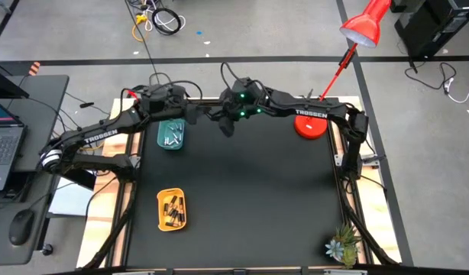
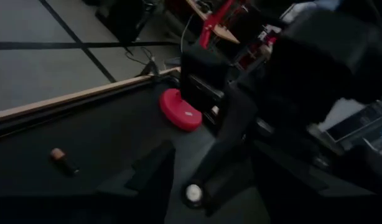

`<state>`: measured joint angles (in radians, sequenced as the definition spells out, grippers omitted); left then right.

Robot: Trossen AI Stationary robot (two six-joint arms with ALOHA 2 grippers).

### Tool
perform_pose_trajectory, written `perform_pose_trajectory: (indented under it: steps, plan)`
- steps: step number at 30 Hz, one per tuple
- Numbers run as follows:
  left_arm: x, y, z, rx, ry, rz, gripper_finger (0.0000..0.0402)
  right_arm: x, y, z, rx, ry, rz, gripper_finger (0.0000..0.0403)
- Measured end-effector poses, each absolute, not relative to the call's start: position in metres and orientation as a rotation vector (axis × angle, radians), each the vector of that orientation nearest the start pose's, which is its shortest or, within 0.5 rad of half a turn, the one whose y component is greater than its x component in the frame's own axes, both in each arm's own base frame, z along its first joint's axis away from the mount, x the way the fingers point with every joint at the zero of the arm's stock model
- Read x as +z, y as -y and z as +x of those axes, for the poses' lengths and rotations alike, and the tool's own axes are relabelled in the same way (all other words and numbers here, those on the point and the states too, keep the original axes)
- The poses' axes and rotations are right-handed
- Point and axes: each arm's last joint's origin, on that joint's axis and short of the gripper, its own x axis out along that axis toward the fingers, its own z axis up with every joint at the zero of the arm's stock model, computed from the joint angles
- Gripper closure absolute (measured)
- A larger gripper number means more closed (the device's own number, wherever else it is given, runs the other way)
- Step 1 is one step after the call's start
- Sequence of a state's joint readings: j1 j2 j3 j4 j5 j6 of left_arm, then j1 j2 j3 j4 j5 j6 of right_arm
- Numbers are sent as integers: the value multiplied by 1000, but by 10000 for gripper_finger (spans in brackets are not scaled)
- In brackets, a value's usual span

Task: Sort batteries
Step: Put the black and yellow battery into the yellow bin

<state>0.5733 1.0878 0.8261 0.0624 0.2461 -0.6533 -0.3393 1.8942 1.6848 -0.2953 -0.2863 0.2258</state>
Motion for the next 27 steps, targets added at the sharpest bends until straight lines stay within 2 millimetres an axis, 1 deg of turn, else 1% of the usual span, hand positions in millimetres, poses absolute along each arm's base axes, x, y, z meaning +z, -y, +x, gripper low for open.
perform_pose_trajectory:
  steps: [5,10,12,13,15,17,18,22,27]
  plan:
    - [309,-122,214,410,-89,-706,179,319,135,421,-116,-432,375,369]
    - [309,-120,215,448,-75,-717,184,323,131,424,-140,-391,361,369]
    - [309,-119,216,452,-79,-715,207,323,131,424,-152,-384,356,369]
    - [308,-119,216,454,-82,-716,226,323,130,425,-157,-383,354,369]
    - [307,-119,215,456,-96,-720,283,323,130,425,-159,-383,355,362]
    - [307,-119,215,454,-106,-708,351,322,130,425,-160,-386,358,353]
    - [307,-118,215,449,-113,-708,356,322,130,425,-162,-387,361,347]
    - [307,-119,215,455,-115,-706,356,322,130,425,-165,-386,368,320]
    - [301,-118,211,491,-176,-716,356,319,130,424,-161,-417,366,280]
